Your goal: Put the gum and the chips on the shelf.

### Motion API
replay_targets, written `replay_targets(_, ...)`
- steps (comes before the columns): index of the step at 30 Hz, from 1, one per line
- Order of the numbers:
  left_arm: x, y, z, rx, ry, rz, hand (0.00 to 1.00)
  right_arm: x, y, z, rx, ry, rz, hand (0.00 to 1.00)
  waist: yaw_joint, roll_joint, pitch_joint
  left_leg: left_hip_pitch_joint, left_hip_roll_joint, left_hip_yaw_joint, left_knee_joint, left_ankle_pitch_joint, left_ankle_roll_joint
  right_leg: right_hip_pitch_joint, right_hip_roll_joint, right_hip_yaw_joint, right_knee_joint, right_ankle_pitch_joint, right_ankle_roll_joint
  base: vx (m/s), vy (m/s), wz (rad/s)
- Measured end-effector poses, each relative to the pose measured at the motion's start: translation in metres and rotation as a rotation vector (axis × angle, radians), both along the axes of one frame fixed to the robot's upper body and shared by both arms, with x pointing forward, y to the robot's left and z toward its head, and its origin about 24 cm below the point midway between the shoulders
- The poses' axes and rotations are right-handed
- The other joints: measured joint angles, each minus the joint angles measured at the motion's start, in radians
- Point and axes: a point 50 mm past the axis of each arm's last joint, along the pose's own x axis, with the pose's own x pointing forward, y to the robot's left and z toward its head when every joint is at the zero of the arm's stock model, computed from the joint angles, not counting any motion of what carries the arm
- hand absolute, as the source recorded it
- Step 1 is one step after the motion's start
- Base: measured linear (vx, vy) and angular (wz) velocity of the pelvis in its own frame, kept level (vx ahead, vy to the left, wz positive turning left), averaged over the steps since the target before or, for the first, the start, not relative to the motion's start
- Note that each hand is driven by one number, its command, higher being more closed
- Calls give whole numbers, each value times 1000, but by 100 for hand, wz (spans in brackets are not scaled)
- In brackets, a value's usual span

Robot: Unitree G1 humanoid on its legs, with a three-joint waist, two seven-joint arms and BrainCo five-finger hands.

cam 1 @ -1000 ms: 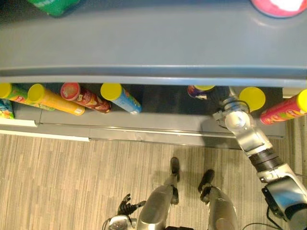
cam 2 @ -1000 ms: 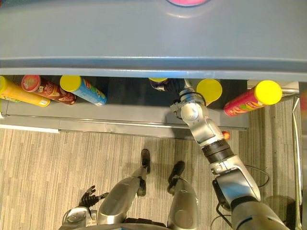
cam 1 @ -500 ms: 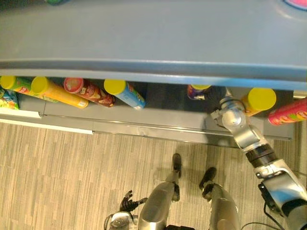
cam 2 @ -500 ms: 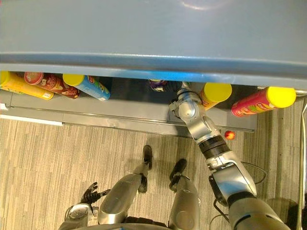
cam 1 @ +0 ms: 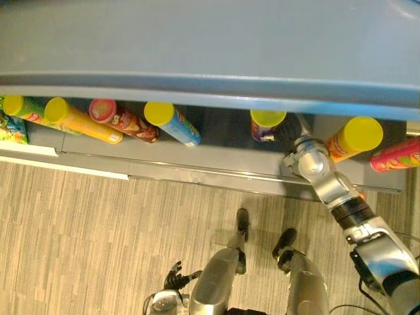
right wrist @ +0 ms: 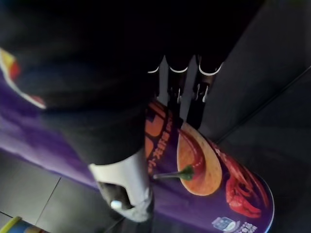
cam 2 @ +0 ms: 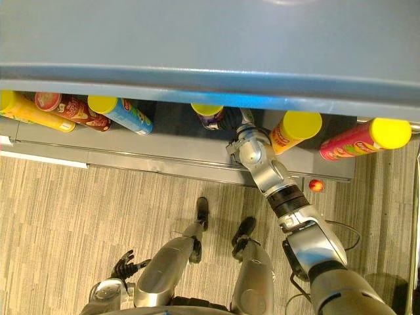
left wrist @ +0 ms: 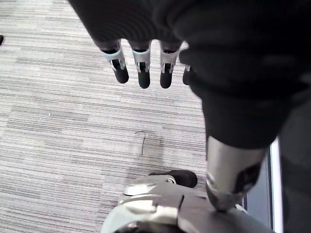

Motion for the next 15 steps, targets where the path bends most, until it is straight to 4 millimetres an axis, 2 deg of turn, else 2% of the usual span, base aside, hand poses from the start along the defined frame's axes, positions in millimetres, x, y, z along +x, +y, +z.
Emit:
replay_targets(7, 7, -2, 1, 7, -7, -20, 0, 2, -2, -2, -5, 10, -11, 100, 3, 15, 7, -29, 3, -1, 30, -4, -6, -15, 0, 0, 3, 0, -1, 7, -16, 1)
replay_targets(15, 7, -3, 1, 11, -1, -24, 0, 3, -1, -7, -37, 19, -23, 100, 4, 17, 8, -33, 9, 0, 34, -6, -10, -17, 5, 0, 3, -3, -5, 5, -22, 0)
